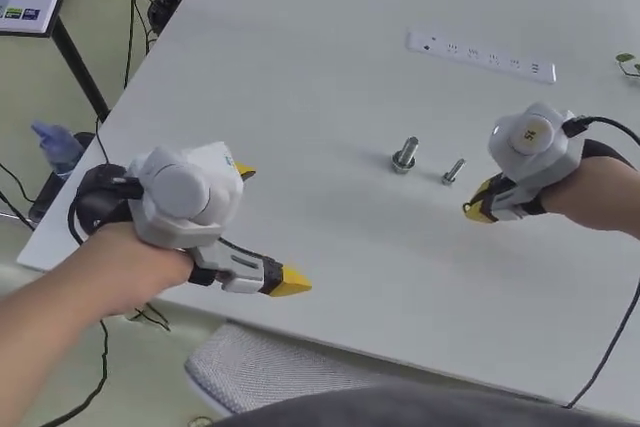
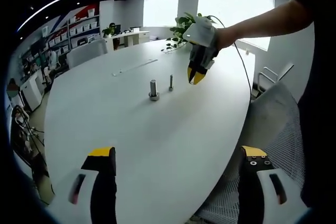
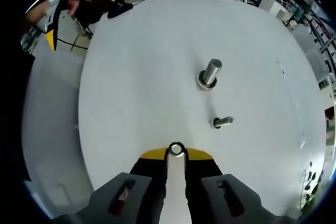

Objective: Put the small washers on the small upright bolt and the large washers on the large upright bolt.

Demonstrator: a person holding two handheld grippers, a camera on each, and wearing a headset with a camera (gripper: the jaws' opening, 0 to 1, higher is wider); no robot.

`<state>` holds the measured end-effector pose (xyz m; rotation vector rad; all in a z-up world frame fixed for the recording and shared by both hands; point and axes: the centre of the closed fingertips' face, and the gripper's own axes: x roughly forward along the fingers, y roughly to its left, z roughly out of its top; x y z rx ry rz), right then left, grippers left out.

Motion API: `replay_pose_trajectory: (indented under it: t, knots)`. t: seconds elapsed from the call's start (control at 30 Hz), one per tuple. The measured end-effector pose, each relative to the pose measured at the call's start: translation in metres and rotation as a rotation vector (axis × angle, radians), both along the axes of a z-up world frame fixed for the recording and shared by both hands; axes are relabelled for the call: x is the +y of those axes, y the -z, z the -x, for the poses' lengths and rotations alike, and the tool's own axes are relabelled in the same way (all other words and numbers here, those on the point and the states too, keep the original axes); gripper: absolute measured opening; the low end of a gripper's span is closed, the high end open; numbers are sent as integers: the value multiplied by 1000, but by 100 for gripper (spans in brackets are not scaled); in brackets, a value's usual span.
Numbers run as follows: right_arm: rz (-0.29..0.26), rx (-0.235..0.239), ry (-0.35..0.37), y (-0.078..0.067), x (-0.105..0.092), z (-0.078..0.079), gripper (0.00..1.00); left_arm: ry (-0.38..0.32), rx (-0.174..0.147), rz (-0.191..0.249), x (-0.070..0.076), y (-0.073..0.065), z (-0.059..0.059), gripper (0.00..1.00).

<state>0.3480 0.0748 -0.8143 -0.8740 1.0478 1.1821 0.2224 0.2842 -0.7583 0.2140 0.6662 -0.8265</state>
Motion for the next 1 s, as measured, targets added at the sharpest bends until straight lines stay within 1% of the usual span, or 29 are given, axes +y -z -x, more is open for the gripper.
replay_pose_trajectory:
  t: [0.13, 0.23, 0.33, 0.43, 0.5, 0.57, 0.6, 0.67, 0.73, 0.77, 0.83, 0.9, 1.0]
  knots:
    - [13, -18, 1, -1, 0, -10, 12, 3, 0, 3, 0, 1, -1, 98]
    - [33, -37, -25, -2, -1, -17, 12, -2, 3, 0, 2, 3, -2, 98]
    - [23, -46, -14, -8, 0, -27, 12, -3, 5, -1, 5, 4, -3, 98]
    - [14, -59, -2, -12, -1, -38, 12, 2, 18, -15, 8, 7, -3, 97]
    - [11, -62, 10, -13, -1, -45, 12, 5, 17, -17, 9, 6, -3, 97]
    - [6, -66, 29, -14, -2, -53, 12, 0, 27, -4, 10, 2, -4, 96]
    - [3, -69, 34, -15, -2, -56, 12, -16, 27, 31, 8, -4, -6, 96]
    - [-3, -79, 37, -16, -1, -61, 12, -16, 14, 21, 9, -8, -10, 96]
    - [-6, -79, 37, -16, 1, -63, 12, -14, 0, 17, 8, -11, -12, 96]
    - [-7, -90, 35, -16, 3, -65, 12, -14, 0, 17, 7, -11, -13, 96]
    - [-12, -86, 48, -16, 6, -68, 12, -11, -1, 14, 6, -10, -15, 97]
    - [-12, -92, 41, -15, 10, -69, 12, -7, 1, 9, 5, -9, -15, 97]
    - [-14, -90, 32, -13, 15, -69, 12, 8, 4, -13, 4, -5, -14, 96]
